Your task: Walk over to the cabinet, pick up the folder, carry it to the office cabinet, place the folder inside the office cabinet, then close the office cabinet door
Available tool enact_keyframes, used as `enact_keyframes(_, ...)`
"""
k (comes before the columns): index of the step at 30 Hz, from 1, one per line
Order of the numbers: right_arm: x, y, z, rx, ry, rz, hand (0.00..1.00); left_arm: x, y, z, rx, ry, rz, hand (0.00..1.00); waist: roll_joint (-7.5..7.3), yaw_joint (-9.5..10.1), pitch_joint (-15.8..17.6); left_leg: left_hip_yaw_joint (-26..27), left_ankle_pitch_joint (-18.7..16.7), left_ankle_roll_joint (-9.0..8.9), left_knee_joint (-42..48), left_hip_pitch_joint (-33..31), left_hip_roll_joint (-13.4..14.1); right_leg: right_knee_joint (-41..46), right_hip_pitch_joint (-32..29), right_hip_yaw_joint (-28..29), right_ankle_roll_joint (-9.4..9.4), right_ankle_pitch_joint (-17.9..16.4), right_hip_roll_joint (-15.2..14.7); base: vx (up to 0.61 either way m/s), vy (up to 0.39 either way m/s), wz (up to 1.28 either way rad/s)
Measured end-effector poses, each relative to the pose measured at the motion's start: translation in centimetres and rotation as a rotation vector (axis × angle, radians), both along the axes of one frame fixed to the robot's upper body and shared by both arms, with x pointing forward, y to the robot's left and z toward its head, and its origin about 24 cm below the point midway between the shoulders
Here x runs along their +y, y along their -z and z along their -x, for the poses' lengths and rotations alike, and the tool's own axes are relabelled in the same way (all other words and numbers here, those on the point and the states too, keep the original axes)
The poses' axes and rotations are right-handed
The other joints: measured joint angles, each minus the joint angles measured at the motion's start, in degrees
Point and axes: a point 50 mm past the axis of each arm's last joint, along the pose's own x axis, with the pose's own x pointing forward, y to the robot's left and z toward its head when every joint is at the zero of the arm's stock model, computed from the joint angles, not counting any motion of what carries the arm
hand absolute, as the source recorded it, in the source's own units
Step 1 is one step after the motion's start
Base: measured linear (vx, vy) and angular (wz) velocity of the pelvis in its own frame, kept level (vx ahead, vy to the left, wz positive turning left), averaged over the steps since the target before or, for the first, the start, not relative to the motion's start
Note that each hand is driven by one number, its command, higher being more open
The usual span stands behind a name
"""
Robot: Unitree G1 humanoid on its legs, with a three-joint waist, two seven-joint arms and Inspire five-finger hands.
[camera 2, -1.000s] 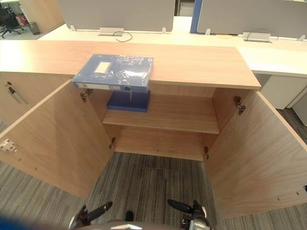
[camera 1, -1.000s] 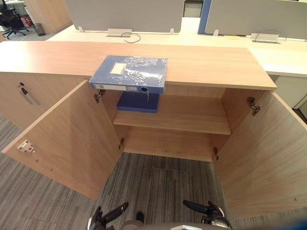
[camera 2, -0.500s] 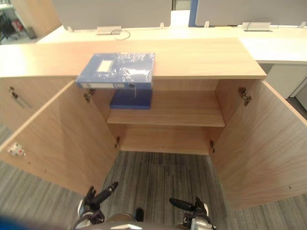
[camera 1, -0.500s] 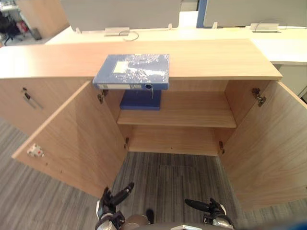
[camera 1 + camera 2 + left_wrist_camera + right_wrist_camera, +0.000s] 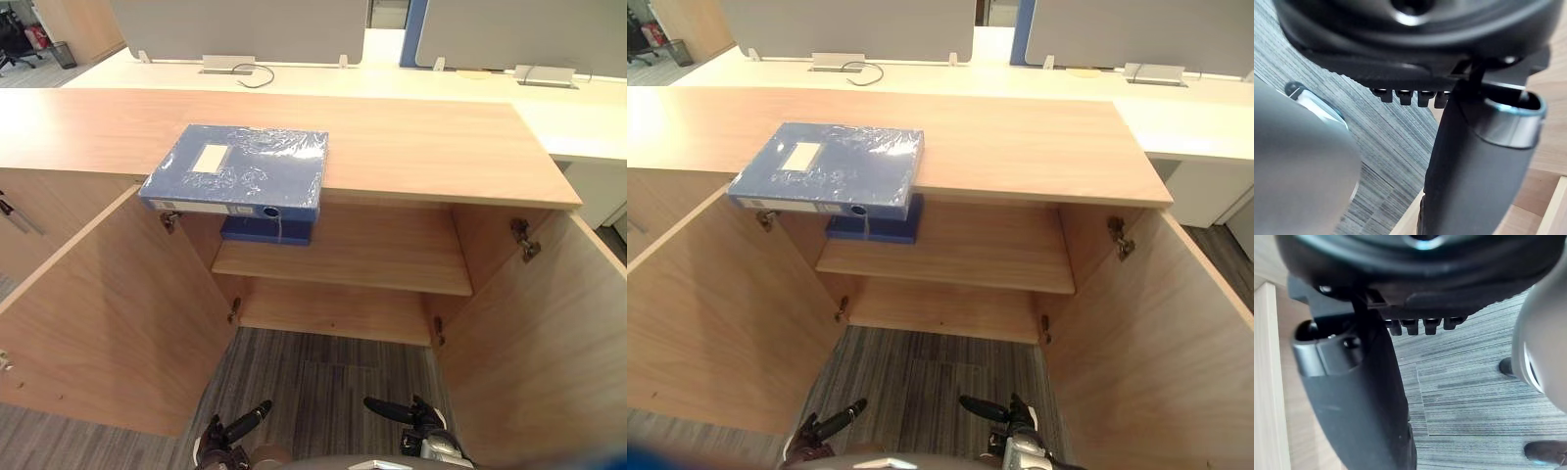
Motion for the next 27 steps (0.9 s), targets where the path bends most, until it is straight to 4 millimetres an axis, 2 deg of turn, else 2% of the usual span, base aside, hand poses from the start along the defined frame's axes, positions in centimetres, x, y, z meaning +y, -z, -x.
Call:
enact_keyframes(1, -0.2, 0.0, 0.0, 0.0, -0.003, 0.011, 1.0, -0.1, -0.1, -0.2, -0.003, 0.003, -0.004, 1.0, 0.17, -0.01, 0.2, -0.3, 0.6, -0.76, 8.8, -3.2, 0.7, -1.3, 2.6, 0.3, -0.4, -0.2, 0.5, 0.33, 0.001, -0.2)
enact_keyframes(2, -0.4, 0.0, 0.0, 0.005, -0.01, 0.024, 1.0, 0.1, -0.3, -0.6, -0.012, 0.012, -0.023, 1.0, 0.18, 0.05, 0.4, 0.3, -0.6, -0.53, 13.8, -5.3, 0.7, -2.7, 5.1, 1.0, -0.5, -0.3, 0.5, 0.33, 0.033, -0.24)
enact_keyframes(4, -0.4, 0.0, 0.0, 0.013, -0.028, 0.038, 1.0, 0.0, -0.7, -1.2, -0.031, 0.037, -0.057, 1.0, -0.27, 0.32, 1.0, 2.1, -2.6, 0.11, 13.6, -7.0, 0.6, -4.4, 7.8, 2.1, -0.47, -0.3, -0.3, 0.33, 0.092, -0.33)
enact_keyframes(6, -0.4, 0.0, -0.1, 0.013, -0.024, 0.046, 1.0, 0.3, -1.2, -2.0, -0.056, 0.067, -0.103, 1.0, -0.69, 0.92, 2.0, 3.2, -3.8, 0.88, 7.6, -8.3, 0.1, -4.4, 9.1, 2.8, -0.43, -0.3, -1.6, 0.34, 0.174, -0.27)
enact_keyframes(7, -0.4, 0.0, -0.1, 0.016, -0.02, 0.051, 1.0, 0.3, -1.5, -2.3, -0.07, 0.092, -0.129, 1.0, -0.51, 1.4, 1.9, 3.5, -2.0, 1.87, -0.4, -8.4, -0.7, -3.6, 9.2, 2.7, 0.75, -0.4, -2.3, 0.38, 0.239, -0.05)
enact_keyframes(8, -0.7, -0.1, 0.1, 0.018, -0.008, 0.067, 1.0, -0.4, -2.0, -2.2, -0.087, 0.121, -0.159, 1.0, 0.49, 1.5, 1.2, 3.0, 3.9, 5.96, -10.9, -7.1, -1.4, -2.3, 9.0, 1.9, 3.23, -1.3, -1.8, 0.32, 0.19, 0.25)
enact_keyframes(9, -0.2, 0.0, 0.0, 0.018, -0.005, 0.058, 1.0, -0.1, -2.5, -3.0, -0.119, 0.16, -0.193, 1.0, -1.65, 1.43, 1.5, 2.6, 3.8, 6.44, -12.4, -6.2, -3.3, -1.2, 9.1, 1.3, 3.72, -1.6, -3.6, 0.33, 0.166, 0.46)
enact_keyframes(10, 0.2, -0.1, -0.1, 0.015, -0.005, 0.05, 1.0, 0.1, -3.0, -3.4, -0.142, 0.173, -0.215, 1.0, -2.61, 1.51, 1.5, 2.4, 4.0, 6.76, -13.8, -5.6, -4.2, 0.0, 8.7, 1.1, 3.83, -1.5, -4.5, 0.32, 0.103, 0.57)
enact_keyframes(12, 0.8, -0.1, -0.3, 0.005, -0.03, 0.046, 1.0, -0.1, -4.2, -3.6, -0.201, 0.201, -0.265, 1.0, -3.05, 1.92, 1.5, 1.7, 4.1, 6.97, -15.7, -3.4, -5.7, 1.6, 8.3, 1.4, 3.63, -2.4, -6.1, 0.29, 0.102, 0.31)
enact_keyframes(14, 1.0, -0.6, -1.2, -0.036, -0.055, 0.056, 1.0, -0.2, -5.5, -4.0, -0.266, 0.215, -0.294, 1.0, -2.22, 2.84, 2.0, 1.1, 4.1, 7.05, -17.9, -0.5, -5.9, -0.9, 7.9, 1.1, 3.52, -3.0, -6.0, 0.15, 0.016, 0.14)
enact_keyframes(16, 1.2, -0.8, -1.5, -0.053, -0.072, 0.062, 1.0, -0.1, -6.1, -4.1, -0.308, 0.214, -0.305, 1.0, -1.95, 3.18, 2.1, 0.9, 4.1, 7.06, -18.8, 1.2, -6.6, -5.1, 7.5, 1.3, 3.98, -1.2, -6.3, 0.06, -0.075, 0.27)
enact_keyframes(17, 1.2, -0.7, -1.3, -0.048, -0.072, 0.063, 1.0, -0.1, -6.2, -3.8, -0.345, 0.162, -0.23, 1.0, -1.89, 2.93, 1.0, -0.3, 4.0, 6.81, -19.2, 1.3, -7.0, -4.7, 7.3, 0.9, 5.59, -0.5, -6.4, 0.02, -0.166, 0.33)
enact_keyframes(19, 1.3, -0.5, -0.6, -0.029, -0.076, 0.057, 1.0, -0.3, -6.3, -3.0, -0.405, 0.034, -0.089, 1.0, -1.42, 3.08, 0.2, -0.8, 4.9, 6.09, -21.3, 1.5, -6.9, -4.9, 6.9, 0.1, 5.57, -0.5, -6.2, 0.03, -0.16, 0.22)
enact_keyframes(21, 1.2, -0.1, 0.4, 0.012, -0.08, 0.047, 1.0, -0.7, -6.3, -1.3, -0.427, -0.068, 0.009, 1.0, -1.11, 3.15, 0.1, -1.2, 6.0, 5.46, -23.9, 2.4, -6.9, -5.2, 7.0, -0.4, 5.59, -0.5, -6.1, 0.03, -0.101, 0.1)
enact_keyframes(23, 1.3, 0.0, 0.6, 0.021, -0.084, 0.041, 1.0, -0.5, -6.5, -0.6, -0.438, -0.127, 0.029, 1.0, -1.49, 3.34, 0.1, -1.4, 6.9, 5.14, -25.9, 3.1, -7.0, -5.4, 7.2, -0.6, 5.6, -0.4, -6.1, 0.04, -0.066, 0.09)
enact_keyframes(25, 1.5, 0.0, 0.7, 0.024, -0.085, 0.034, 1.0, -0.2, -7.2, -0.6, -0.474, -0.163, 0.032, 1.0, -2.65, 3.51, 0.2, -2.1, 8.0, 5.07, -27.6, 3.5, -7.3, -5.4, 7.3, -1.4, 5.71, -0.3, -6.2, 0.03, -0.051, 0.19)
enact_keyframes(27, 1.6, 0.2, 1.2, 0.039, -0.092, 0.027, 1.0, 0.2, -8.3, -0.9, -0.525, -0.179, 0.02, 1.0, -3.8, 4.46, -0.1, -2.2, 8.4, 4.94, -28.5, 3.9, -7.3, -5.6, 7.3, -1.5, 5.69, -0.1, -6.2, 0.03, -0.014, 0.08)
